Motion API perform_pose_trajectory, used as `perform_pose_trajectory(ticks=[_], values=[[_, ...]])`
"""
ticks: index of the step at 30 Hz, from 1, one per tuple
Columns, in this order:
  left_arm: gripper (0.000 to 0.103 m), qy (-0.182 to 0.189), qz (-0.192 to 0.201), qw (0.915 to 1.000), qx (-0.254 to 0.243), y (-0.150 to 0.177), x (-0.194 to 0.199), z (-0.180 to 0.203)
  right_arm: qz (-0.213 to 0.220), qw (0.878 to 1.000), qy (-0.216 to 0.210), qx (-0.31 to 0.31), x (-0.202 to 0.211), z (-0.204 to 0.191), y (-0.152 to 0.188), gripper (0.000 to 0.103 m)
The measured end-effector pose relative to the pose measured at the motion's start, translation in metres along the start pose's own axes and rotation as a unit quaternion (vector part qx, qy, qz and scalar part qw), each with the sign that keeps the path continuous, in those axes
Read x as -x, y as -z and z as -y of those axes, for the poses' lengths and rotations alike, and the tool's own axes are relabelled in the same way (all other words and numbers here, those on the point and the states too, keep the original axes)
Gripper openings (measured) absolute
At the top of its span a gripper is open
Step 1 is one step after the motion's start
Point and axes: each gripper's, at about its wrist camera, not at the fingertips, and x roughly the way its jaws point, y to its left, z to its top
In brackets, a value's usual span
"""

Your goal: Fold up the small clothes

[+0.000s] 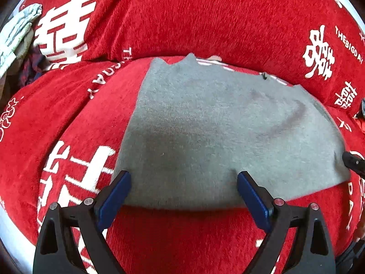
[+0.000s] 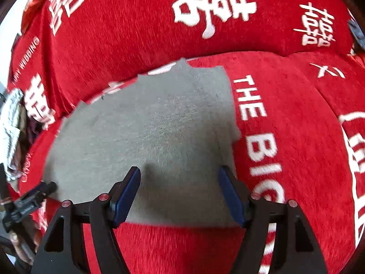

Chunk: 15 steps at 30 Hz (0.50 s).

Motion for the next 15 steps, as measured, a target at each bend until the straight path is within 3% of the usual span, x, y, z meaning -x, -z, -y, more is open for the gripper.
perform_pose_trajectory(ticks=[2, 7, 15], values=[[0.094, 0.002, 0.008, 1.0, 0.001, 0.0, 0.008, -0.001, 0.012, 1.0, 0.018, 0.013, 0.014, -0.005, 0.002, 0.074], [0.094, 0.0, 0.024, 0.9997, 0.001, -0.001, 0.021, -0.004, 0.03, 0.999, 0.007, 0.026, 0.034, -0.021, -0.001, 0.074], [0.094, -0.006, 0.024, 0.9994, 0.024, -0.002, 0.016, -0.027, 0.026, 0.997, -0.01, 0.073, 0.023, -0.072, -0.008, 0.074]])
